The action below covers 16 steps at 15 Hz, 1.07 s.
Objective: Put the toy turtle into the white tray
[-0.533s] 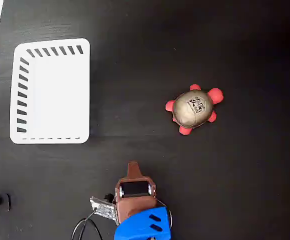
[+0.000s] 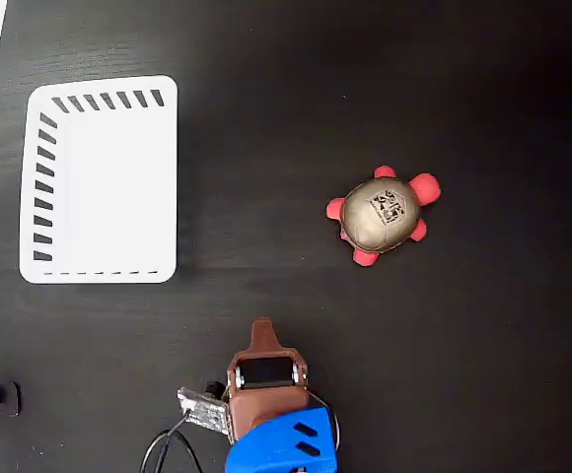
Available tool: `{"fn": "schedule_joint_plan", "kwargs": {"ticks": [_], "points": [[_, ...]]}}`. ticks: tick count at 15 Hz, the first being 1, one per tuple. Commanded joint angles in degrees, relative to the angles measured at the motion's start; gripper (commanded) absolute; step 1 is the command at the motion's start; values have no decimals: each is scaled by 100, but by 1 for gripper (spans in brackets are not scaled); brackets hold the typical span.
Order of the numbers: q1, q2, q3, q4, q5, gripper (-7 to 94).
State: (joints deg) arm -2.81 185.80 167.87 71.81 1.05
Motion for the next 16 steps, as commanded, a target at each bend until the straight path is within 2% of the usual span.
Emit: {"fn": "schedule_joint_plan", "kwargs": {"ticks": [1,12,14,16], "points": [[-70,62,-62,70,79,0],[-114,-26,-62,53,35,0],[26,-1002,-299,-791,-202,0],[457,-2461,-1354,-1037,-729,0]]}}
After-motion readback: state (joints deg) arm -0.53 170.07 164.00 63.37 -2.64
